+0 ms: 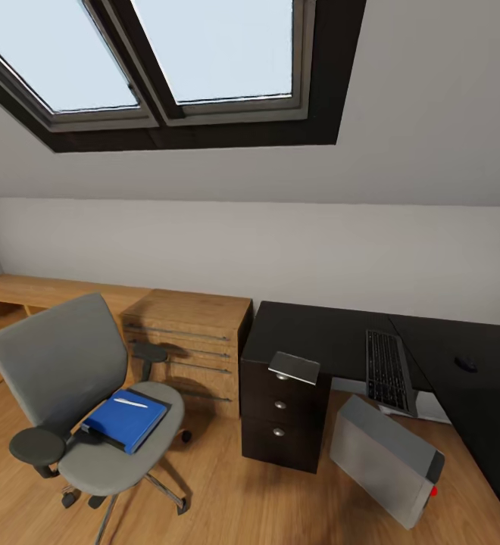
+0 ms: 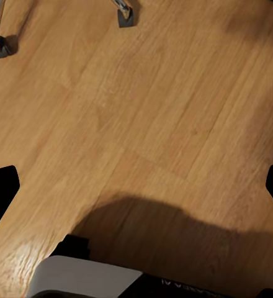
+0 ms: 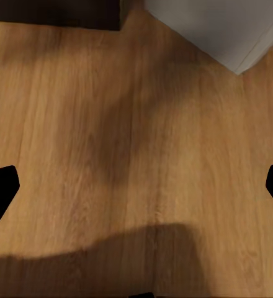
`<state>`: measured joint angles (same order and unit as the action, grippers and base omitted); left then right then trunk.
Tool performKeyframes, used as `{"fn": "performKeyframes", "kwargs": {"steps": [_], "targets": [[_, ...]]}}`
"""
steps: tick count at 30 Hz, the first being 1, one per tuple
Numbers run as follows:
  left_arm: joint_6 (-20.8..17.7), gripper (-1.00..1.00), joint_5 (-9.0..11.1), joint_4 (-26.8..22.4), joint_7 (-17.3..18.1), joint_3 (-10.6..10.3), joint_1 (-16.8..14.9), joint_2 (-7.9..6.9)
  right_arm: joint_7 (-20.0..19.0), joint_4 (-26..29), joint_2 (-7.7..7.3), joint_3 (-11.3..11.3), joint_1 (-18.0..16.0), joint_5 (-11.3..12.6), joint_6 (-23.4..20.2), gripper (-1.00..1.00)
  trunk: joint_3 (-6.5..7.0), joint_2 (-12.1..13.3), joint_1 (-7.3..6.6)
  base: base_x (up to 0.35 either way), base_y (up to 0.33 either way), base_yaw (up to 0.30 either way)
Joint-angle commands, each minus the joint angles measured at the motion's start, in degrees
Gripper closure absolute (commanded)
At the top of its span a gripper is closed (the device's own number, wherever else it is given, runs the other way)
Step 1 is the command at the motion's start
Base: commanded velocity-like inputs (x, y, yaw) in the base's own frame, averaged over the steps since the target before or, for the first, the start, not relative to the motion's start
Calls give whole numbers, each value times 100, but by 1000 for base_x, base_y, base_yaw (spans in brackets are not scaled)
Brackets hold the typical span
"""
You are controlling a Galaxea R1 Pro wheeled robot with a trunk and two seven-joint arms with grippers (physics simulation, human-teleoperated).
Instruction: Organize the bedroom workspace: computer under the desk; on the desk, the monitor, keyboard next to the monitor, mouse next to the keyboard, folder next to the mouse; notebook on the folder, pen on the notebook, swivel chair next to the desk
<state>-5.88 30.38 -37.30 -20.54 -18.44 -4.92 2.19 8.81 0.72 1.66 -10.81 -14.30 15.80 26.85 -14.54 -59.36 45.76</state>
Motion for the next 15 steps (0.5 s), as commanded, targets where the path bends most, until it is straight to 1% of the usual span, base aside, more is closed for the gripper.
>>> {"fn": "performKeyframes", "kwargs": {"steps": [1,3,4,8,9,11,13,14,15], "targets": [[-19,-100,37,-10,-47,-28,-5,-6,21,84,-45,-49,-5,45,70,-100,11,36,-22,0,0,0],[-19,-100,38,-8,-47,-28,-4,-7,21,377,-144,-47,-7,54,238,-100,47,116,-66,0,0,0],[-19,-100,38,-4,-47,-28,-7,-6,19,788,-206,-45,-10,60,372,-100,65,157,-88,0,0,0],[-19,-100,40,1,-47,-28,-5,4,13,1323,-226,-49,-11,53,454,-100,137,317,-176,0,0,0],[-19,-100,44,16,-47,-28,-4,12,16,1639,-254,-23,-11,59,489,-100,154,357,-198,0,0,0],[-17,-100,42,38,-47,-28,-6,14,16,1709,-279,23,-11,70,520,-100,190,437,-242,0,0,0],[-14,-100,39,64,-47,-28,-5,13,16,1735,-301,124,-12,88,603,-100,226,517,-286,0,0,0],[21,-100,43,84,-47,-28,-8,-1,-4,1347,-311,218,-12,110,786,-100,244,558,-307,0,0,0],[51,-100,44,87,-47,-28,-7,-2,-7,1267,-309,224,-12,111,816,-100,262,598,-329,0,0,0]]}}
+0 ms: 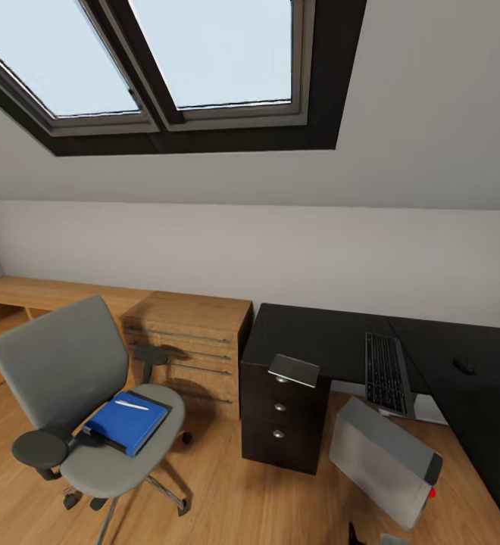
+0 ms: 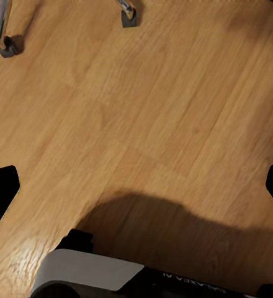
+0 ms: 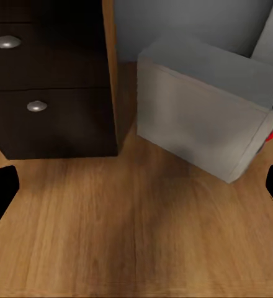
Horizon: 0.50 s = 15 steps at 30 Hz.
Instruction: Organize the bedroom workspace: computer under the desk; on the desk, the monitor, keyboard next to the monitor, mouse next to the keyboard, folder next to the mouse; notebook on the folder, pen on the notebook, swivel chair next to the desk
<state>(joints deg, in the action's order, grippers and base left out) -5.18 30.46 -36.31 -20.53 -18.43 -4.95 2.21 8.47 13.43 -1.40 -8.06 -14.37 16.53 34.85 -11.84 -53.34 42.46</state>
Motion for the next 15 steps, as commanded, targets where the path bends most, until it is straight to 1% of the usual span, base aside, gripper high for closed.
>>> {"fn": "performKeyframes", "kwargs": {"steps": [1,7,8,11,15], "targets": [[24,-100,38,-9,-47,-29,-2,-6,24,-68,-1,-47,-5,41,47,-100,11,36,-22,0,0,0],[479,-100,53,48,-47,-21,-5,-17,16,-287,41,-49,-5,19,178,-100,118,276,-153,0,0,0],[688,-100,27,134,-70,-22,-6,-20,14,-325,53,-44,-5,6,203,-100,136,316,-175,0,0,-112],[783,-100,20,144,-82,-26,-6,-16,14,-329,52,-40,-5,4,208,-100,190,437,-241,0,0,-184],[837,-100,-28,179,-89,-26,-5,-15,14,-337,57,-50,-5,-6,214,-100,262,597,-329,0,0,-240]]}}
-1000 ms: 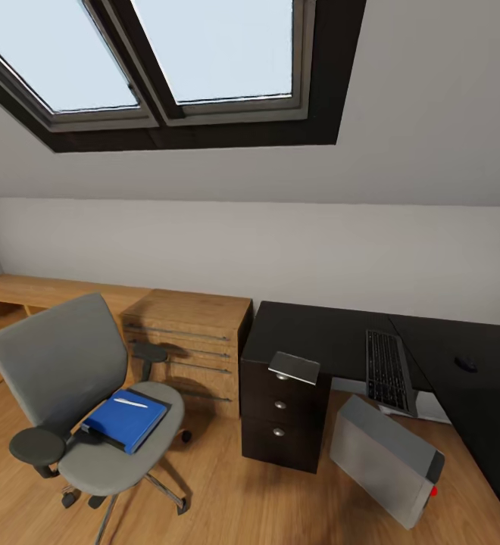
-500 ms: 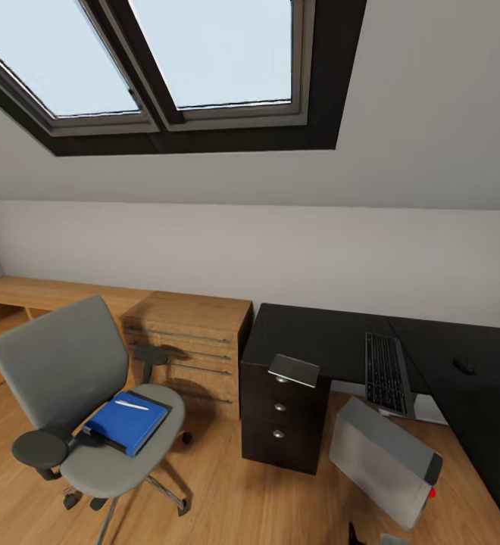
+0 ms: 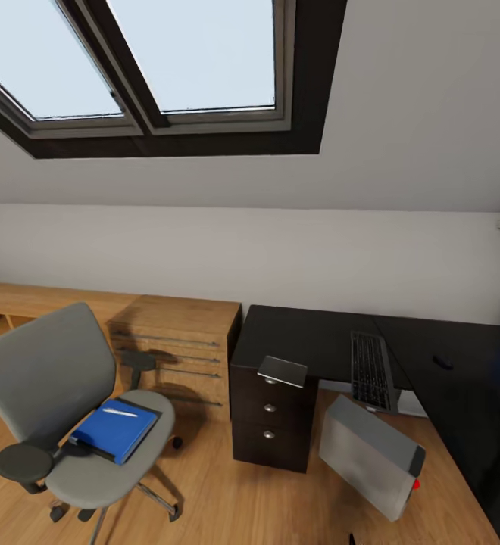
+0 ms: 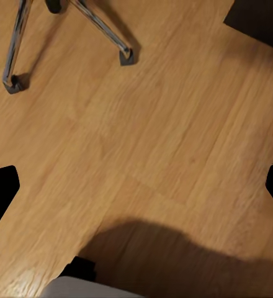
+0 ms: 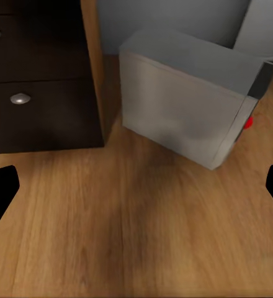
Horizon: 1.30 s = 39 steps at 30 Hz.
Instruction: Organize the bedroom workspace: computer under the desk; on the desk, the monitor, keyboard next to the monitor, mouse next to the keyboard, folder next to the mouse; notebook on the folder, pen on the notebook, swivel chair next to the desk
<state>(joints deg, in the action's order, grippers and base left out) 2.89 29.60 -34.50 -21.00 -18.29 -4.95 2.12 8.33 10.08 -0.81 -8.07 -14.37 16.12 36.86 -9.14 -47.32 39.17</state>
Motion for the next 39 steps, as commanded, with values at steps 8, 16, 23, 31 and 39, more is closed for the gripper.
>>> {"fn": "performKeyframes", "kwargs": {"steps": [8,16,23,31,39], "targets": [[84,-100,-29,599,-26,-34,-2,-13,28,-6,8,-66,-5,19,26,-100,100,236,-131,0,0,-258],[895,-100,-39,990,-10,-58,-4,4,28,2,10,-71,-5,7,32,-100,100,236,-131,0,0,-262],[995,-100,-28,1182,-3,-46,-4,0,28,-3,15,-78,-5,5,32,-100,100,236,-131,0,0,-263],[1272,-100,-51,1415,1,-62,-3,23,24,-3,19,-140,-5,-12,35,-100,100,236,-131,0,0,-263],[2023,-100,-45,1452,8,-321,-4,26,36,-22,33,-145,-5,-151,346,-100,100,236,-131,0,0,-263]]}}
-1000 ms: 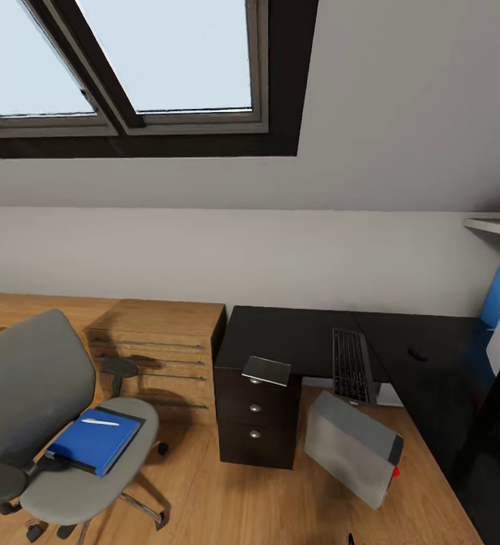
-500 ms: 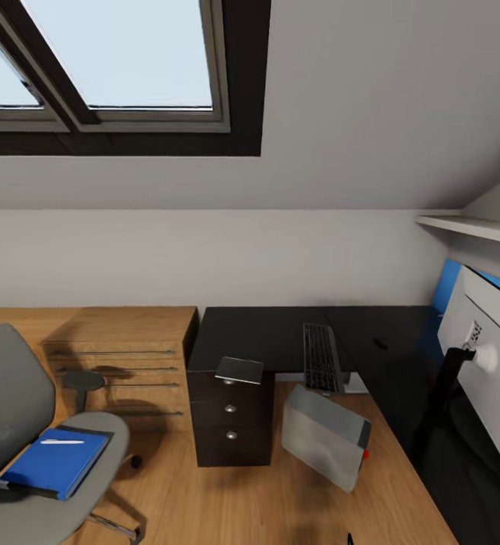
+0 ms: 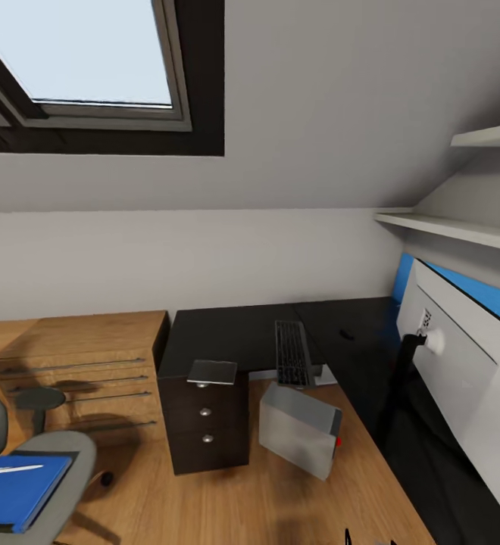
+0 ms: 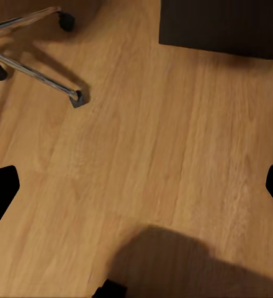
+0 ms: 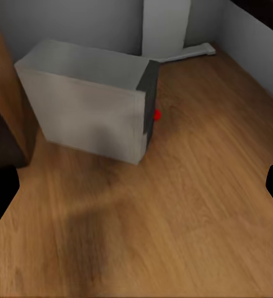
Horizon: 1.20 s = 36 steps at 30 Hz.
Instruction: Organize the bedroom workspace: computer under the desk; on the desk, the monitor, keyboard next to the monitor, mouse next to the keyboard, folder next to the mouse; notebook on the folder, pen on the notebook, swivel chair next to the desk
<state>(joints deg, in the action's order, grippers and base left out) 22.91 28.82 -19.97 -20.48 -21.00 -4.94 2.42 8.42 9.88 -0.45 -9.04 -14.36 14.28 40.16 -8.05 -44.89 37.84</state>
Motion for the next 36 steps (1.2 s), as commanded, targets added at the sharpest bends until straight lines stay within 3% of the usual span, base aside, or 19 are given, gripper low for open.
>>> {"fn": "performKeyframes", "kwargs": {"steps": [1,8,21,36], "targets": [[44,-100,33,1,-44,-68,-5,-4,31,-5,6,-48,-5,0,40,-100,-9,-7,1,0,0,-264],[121,-100,53,10,-53,-129,-1,-9,36,-42,106,-38,-5,-214,128,-100,-14,-7,1,5,0,-192],[126,-100,49,14,-54,-139,-3,-6,11,-214,133,-26,-5,-240,132,-100,-15,-7,1,118,0,-16],[104,-100,66,17,-62,-141,-2,2,10,-241,133,-41,-5,-241,124,-100,254,595,-328,7,0,0]]}}
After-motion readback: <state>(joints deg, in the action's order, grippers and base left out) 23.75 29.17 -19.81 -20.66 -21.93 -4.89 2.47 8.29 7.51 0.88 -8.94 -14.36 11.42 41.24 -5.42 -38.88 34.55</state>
